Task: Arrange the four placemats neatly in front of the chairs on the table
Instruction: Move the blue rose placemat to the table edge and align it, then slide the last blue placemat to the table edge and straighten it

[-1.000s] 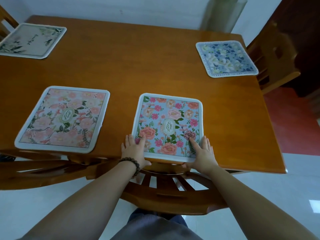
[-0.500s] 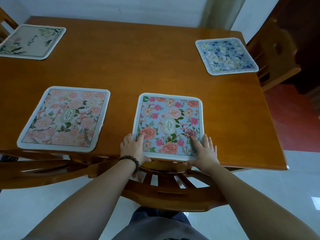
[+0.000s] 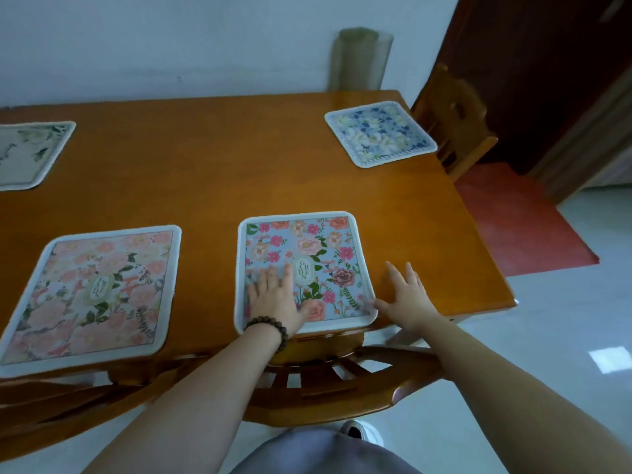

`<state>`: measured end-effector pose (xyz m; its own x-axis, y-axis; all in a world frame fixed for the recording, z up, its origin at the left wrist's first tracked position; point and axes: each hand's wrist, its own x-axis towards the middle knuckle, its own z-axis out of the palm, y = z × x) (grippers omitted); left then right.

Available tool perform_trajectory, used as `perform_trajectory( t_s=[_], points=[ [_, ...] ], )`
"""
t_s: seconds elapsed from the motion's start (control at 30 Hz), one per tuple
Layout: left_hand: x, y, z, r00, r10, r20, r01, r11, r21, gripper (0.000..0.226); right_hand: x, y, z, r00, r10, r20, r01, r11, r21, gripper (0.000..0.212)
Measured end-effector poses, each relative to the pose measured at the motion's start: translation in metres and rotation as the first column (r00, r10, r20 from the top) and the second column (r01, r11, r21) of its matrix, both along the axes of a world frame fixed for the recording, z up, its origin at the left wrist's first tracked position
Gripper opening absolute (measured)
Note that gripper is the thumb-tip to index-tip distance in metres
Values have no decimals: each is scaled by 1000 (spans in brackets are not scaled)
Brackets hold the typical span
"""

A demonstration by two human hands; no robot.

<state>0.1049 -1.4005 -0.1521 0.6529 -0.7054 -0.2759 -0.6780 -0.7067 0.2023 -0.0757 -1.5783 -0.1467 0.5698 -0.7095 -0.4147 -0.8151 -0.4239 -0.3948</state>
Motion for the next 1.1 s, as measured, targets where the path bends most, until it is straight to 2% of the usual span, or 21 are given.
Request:
perform_trajectory(
  t_s=[0.13,0.33,0.5,0.63,0.77,0.93,1.1],
  points=[
    [-20,-52,5,990,-142,17,143,988,-51,87,-36,-14,20,984,-154,86,163,981,-102,79],
    [-69,-129,14,930,-367,31,369,927,-74,83,-117,-26,25,911,-389,140,410,889,-201,70],
    [-116,-172,21,875,-484,-18,481,872,-91,80,-178,-43,27,856,-488,169,517,819,-251,67],
    [-152,-210,25,857,-515,-26,511,855,-90,77,-212,-74,28,825,-532,191,564,791,-236,66],
    [-185,-262,19,868,-497,6,496,864,-84,76,-243,-126,19,836,-506,211,543,816,-197,65],
    [-237,-357,4,919,-391,56,394,917,-59,75,-288,-233,5,927,-343,151,372,893,-255,64],
    [-285,-441,7,967,-253,39,256,964,-67,76,-322,-333,5,969,-222,105,239,950,-202,63]
  ],
)
